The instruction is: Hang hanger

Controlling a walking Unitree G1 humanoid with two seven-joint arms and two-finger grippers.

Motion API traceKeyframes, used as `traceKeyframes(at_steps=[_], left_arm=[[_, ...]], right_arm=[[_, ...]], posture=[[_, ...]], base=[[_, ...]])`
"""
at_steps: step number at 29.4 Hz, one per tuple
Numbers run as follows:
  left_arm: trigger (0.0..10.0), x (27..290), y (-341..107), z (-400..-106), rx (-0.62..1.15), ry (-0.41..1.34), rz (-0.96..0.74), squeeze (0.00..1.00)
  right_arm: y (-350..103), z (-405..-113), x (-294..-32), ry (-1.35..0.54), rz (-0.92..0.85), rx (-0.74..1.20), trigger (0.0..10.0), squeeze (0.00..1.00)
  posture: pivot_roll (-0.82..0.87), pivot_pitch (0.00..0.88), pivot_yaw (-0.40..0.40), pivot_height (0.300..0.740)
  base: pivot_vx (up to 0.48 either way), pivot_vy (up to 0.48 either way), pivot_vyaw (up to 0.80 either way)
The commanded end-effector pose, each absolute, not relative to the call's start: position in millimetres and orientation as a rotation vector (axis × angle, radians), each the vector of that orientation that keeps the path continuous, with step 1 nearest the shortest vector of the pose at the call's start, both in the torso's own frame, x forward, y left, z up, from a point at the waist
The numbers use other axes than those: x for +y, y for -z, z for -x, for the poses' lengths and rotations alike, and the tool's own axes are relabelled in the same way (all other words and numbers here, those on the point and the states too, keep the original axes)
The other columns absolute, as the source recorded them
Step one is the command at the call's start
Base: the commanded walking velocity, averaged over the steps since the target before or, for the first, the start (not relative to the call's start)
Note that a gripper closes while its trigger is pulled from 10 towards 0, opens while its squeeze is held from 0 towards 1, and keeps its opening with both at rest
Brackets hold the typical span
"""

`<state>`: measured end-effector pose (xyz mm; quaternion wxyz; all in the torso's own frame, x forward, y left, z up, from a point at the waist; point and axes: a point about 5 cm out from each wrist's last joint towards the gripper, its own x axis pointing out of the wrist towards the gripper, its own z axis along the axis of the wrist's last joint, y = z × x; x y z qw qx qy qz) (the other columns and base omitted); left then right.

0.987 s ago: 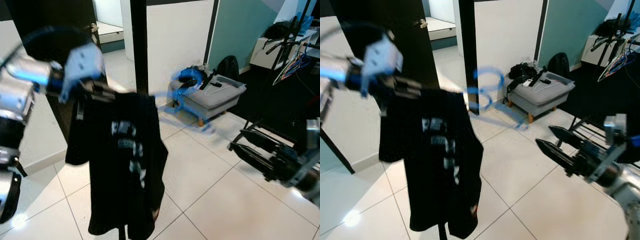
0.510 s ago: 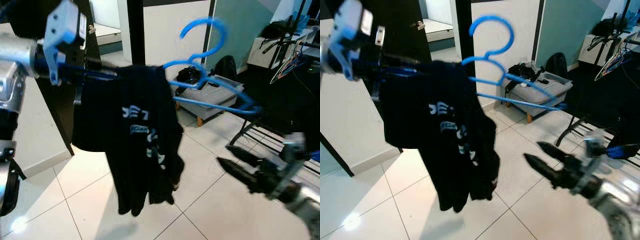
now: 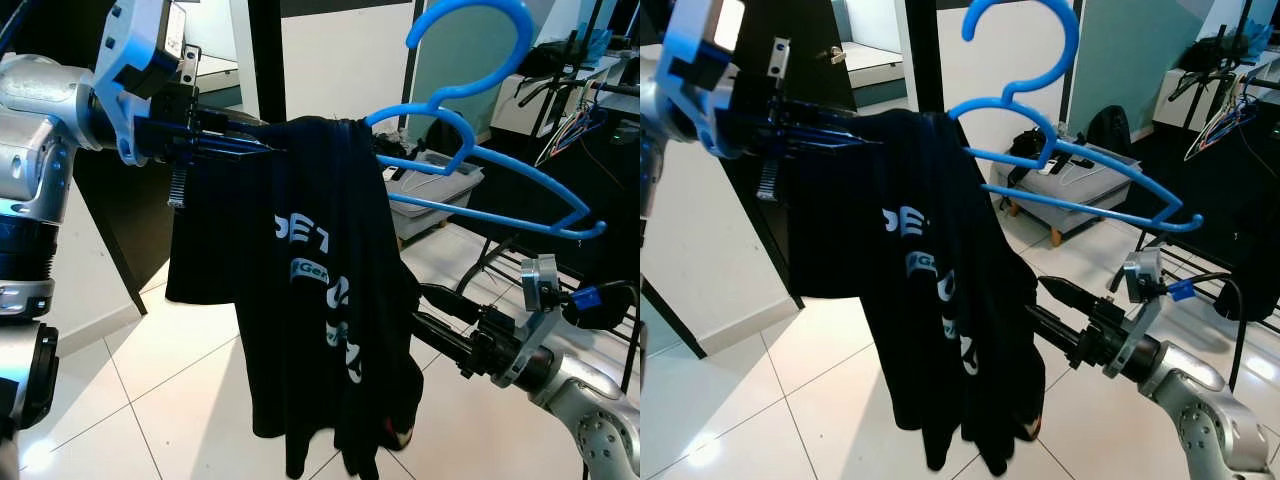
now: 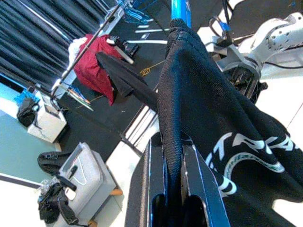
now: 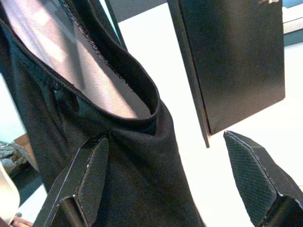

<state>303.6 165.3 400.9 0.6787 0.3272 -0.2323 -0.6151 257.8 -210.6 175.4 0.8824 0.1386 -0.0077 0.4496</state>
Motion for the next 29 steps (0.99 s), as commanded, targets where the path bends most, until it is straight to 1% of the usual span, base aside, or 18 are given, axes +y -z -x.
traceKeyframes(at_steps=[1,2,3,12,20,27,29], left_arm=[[10.0,160,-411,-297,-0.582,1.39,-0.73,0.0],[10.0,158,-412,-297,-0.585,1.393,-0.726,0.0],[10.0,157,-411,-297,-0.585,1.395,-0.725,0.0],[10.0,156,-410,-297,-0.583,1.399,-0.713,0.0],[10.0,159,-409,-299,-0.573,1.383,-0.707,0.0],[10.0,160,-407,-302,-0.562,1.37,-0.707,0.0],[10.0,162,-402,-305,-0.541,1.356,-0.71,0.0]], right_arm=[[-176,-259,-197,-1.0,-0.302,-0.016,3.0,0.0],[-177,-259,-194,-1.012,-0.304,-0.019,3.0,0.0],[-178,-259,-192,-1.021,-0.317,-0.026,0.0,0.0],[-181,-258,-187,-1.077,-0.335,-0.033,0.0,0.0],[-182,-260,-189,-1.078,-0.329,-0.035,0.0,0.0],[-186,-262,-193,-1.038,-0.325,-0.071,0.0,0.0],[-191,-266,-200,-0.98,-0.323,-0.115,0.0,0.0]], posture=[[-0.02,0.0,0.035,0.74],[-0.02,0.0,0.036,0.74],[-0.02,0.0,0.035,0.74],[-0.02,0.0,0.031,0.74],[-0.02,0.0,0.03,0.74],[-0.03,0.0,0.032,0.74],[-0.03,0.0,0.033,0.74]], base=[[0.0,0.0,0.0],[0.0,0.0,0.0],[0.0,0.0,0.0],[0.0,0.0,0.0],[0.0,0.0,0.0],[0.0,0.0,0.0],[0.0,0.0,0.0]])
